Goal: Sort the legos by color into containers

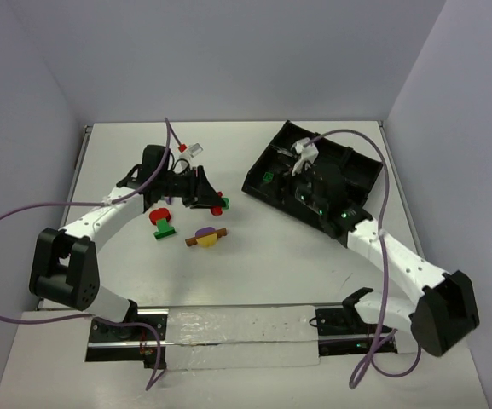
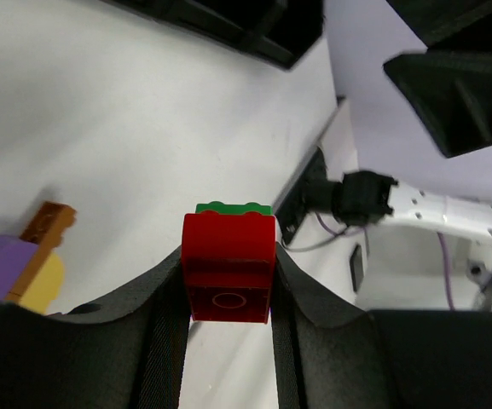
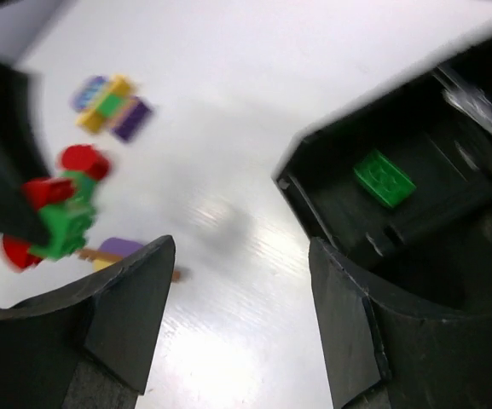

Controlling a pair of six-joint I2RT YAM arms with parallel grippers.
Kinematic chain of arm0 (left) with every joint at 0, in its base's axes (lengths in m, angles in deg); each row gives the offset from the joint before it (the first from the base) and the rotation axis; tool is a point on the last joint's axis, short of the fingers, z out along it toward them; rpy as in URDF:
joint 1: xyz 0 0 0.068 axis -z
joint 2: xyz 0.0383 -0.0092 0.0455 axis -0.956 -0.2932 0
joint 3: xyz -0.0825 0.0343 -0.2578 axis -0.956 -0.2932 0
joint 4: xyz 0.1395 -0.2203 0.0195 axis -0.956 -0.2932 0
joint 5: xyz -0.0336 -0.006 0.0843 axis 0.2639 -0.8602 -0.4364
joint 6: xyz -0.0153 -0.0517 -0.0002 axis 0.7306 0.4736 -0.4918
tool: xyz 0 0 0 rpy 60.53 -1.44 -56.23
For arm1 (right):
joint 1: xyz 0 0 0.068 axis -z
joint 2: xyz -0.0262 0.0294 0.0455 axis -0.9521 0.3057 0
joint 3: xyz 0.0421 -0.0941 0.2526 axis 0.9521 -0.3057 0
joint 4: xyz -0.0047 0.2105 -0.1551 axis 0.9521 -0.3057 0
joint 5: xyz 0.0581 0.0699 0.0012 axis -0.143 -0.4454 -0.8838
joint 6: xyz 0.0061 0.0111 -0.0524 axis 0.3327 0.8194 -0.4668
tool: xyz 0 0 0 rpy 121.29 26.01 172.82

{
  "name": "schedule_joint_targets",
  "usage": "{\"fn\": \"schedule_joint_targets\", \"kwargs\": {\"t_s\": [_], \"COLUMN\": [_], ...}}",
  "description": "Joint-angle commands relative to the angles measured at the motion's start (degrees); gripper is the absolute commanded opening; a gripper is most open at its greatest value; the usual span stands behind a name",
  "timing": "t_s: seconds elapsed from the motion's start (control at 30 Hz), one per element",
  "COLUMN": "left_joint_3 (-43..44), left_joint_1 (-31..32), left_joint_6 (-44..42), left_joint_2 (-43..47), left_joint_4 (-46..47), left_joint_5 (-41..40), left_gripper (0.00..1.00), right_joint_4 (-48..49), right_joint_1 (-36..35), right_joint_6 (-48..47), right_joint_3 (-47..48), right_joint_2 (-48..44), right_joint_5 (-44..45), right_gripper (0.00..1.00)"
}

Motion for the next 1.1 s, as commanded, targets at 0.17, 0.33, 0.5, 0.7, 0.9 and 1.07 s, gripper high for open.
{"fn": "schedule_joint_targets", "kwargs": {"t_s": [0.17, 0.33, 0.5, 0.7, 0.9, 1.07], "left_joint_3": [-3.3, -4.0, -2.5, -4.6, -5.9, -6.4], "left_joint_1": [0.1, -0.1, -0.2, -0.3, -0.3, -0.3], "left_joint_6": [10.3, 15.3, 24.3, 28.9, 27.3, 27.0], "left_joint_2": [1.4, 1.7, 0.0, -0.5, 0.0, 0.3], "left_joint_4": [20.7, 26.1, 28.6, 31.3, 30.7, 30.8], "left_joint_5": [17.1, 15.8, 13.4, 15.5, 15.7, 15.9], "left_gripper": [0.0, 0.0, 0.0, 0.0, 0.0, 0.0], "right_joint_4": [10.6, 0.0, 1.7, 12.7, 22.8, 22.1], "right_joint_1": [-2.4, -2.4, -3.0, -8.2, -8.6, -8.9], "right_joint_6": [-11.6, -1.7, 0.9, -20.5, -33.1, -35.5], "right_joint_3": [-6.4, 2.3, 1.9, -9.2, -15.1, -11.9], "right_joint_2": [-6.7, -1.7, 0.2, -7.6, -10.8, -7.8], "right_joint_5": [-19.5, -19.8, -19.0, -16.8, -22.3, -25.1], "right_gripper": [0.71, 0.74, 0.73, 0.7, 0.68, 0.66]}}
